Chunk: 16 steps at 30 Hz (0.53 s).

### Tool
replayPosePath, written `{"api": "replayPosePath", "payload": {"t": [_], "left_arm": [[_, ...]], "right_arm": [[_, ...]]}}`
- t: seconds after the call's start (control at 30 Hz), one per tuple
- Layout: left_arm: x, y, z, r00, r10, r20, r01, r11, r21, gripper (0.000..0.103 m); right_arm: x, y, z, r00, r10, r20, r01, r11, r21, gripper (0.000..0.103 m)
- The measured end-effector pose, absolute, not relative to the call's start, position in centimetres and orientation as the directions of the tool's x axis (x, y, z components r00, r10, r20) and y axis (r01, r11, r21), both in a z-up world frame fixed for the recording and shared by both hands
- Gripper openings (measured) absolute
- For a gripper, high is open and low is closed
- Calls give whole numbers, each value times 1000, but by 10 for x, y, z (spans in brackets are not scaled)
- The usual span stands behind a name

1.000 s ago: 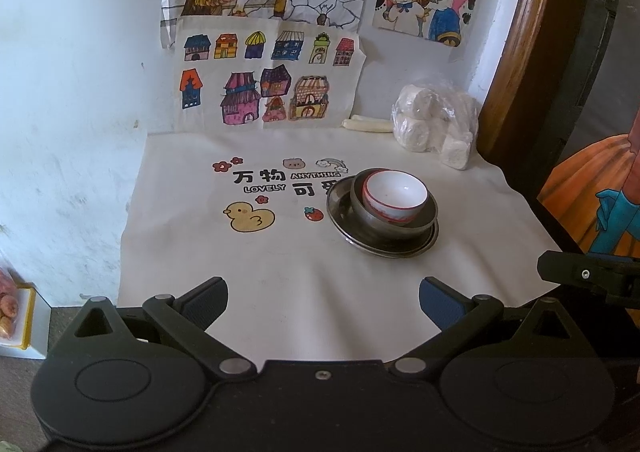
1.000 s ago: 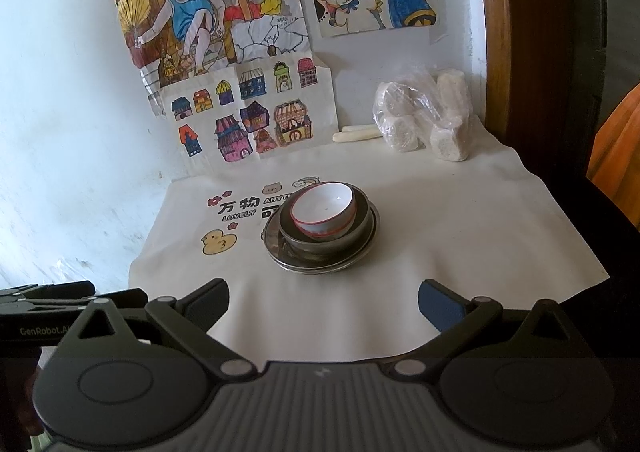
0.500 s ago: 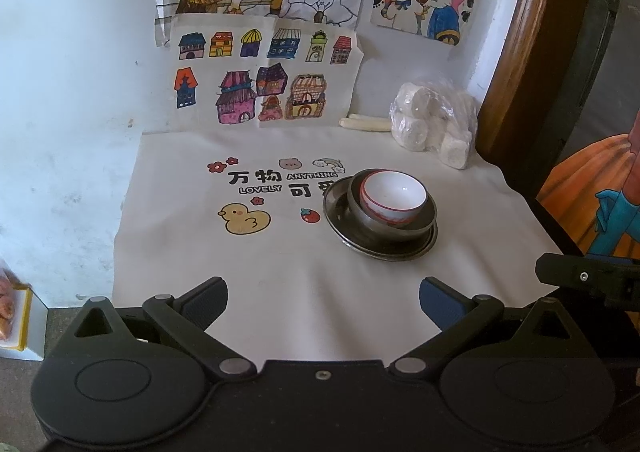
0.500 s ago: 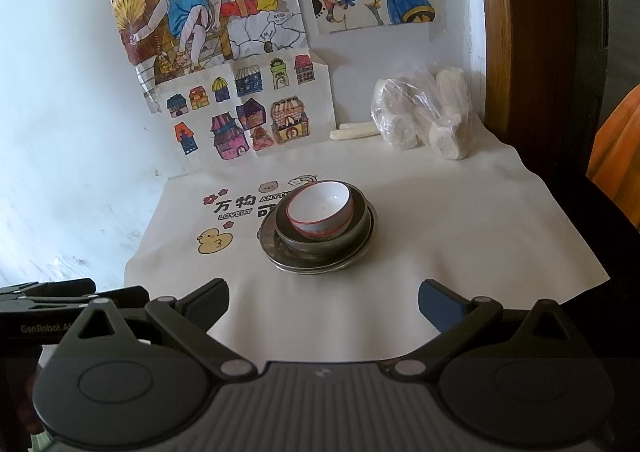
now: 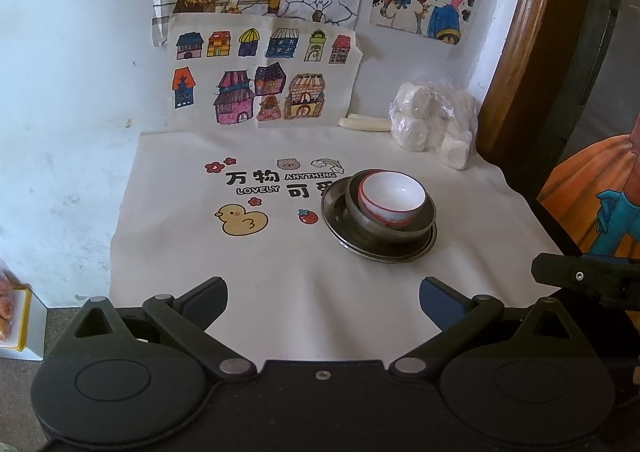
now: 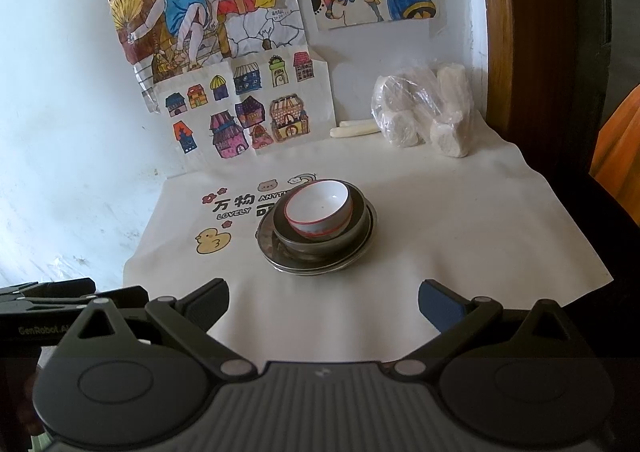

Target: Organize plates and bowls

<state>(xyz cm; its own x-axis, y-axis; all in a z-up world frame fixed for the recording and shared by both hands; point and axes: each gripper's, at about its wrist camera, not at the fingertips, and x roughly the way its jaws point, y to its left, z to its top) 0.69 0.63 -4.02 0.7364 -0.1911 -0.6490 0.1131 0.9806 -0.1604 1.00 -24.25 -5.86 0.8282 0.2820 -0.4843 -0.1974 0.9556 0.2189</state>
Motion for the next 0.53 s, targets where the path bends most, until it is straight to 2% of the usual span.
{"api": "replayPosePath", "payload": {"t": [0.53], "left_arm": [[13,4,-42,736,-194,-648,116,980,-161,102]], "right_arm": [[15,-245,-60,825,284,-488,-199,955,220,103]]}}
